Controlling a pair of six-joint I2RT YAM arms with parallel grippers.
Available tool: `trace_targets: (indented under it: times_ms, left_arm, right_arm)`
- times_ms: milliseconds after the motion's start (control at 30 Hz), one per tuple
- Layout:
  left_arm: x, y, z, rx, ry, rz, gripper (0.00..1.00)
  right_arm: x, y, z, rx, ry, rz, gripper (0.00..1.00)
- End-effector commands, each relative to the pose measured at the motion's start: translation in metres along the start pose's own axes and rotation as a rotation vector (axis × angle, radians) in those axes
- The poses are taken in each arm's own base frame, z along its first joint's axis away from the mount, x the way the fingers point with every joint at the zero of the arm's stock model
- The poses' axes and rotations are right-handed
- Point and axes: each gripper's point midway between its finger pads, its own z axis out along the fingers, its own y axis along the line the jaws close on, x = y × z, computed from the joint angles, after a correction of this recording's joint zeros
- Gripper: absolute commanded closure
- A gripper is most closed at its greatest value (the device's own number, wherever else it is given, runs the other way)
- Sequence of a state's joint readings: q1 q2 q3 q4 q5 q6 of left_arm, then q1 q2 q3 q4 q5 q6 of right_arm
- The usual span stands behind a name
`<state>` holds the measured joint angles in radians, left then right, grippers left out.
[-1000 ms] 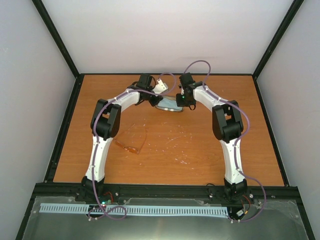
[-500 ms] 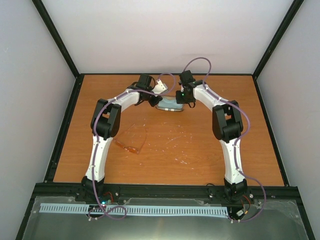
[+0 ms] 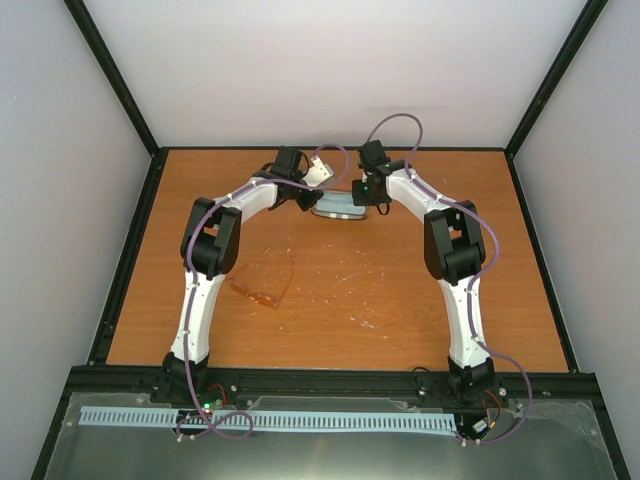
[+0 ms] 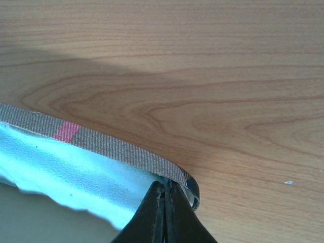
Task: Organize the sunglasses
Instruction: Place the glasses cleaning cloth in the sunglasses case.
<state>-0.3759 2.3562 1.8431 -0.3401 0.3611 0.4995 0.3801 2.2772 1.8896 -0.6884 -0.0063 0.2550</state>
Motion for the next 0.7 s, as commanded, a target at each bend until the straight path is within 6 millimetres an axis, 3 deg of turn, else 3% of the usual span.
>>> trace_targets:
  times_ms: [0,333,533,667]
  left_arm:
    - [-0.0173,0.0191,-0.0172,-0.063,-0.051,-0.010,1.00]
    - [-0.0109,0.0196,-0.0161,-0.078,-0.042,-0.022,0.97]
    - [-0.0145,0.0236,-0.0199,-0.102,-0.049,-0.031,0.83]
    - [-0.0139,0.0243,-0.0212,-0.111,-0.049,-0.036,0.74]
  right_arm:
    - [-0.0119,-0.0056,-0.0039,0.022,-0.046,0.012,0.97]
    - [-0.0074,-0.0067,0.0035,0.025,-0.029,0.022,0.97]
    - [-0.0100,-0.0081,0.0032,0.035,-0.038,0.025,0.96]
    - [-0.0110,-0.0080,0.0036,0.036,-0.036,0.028,0.88]
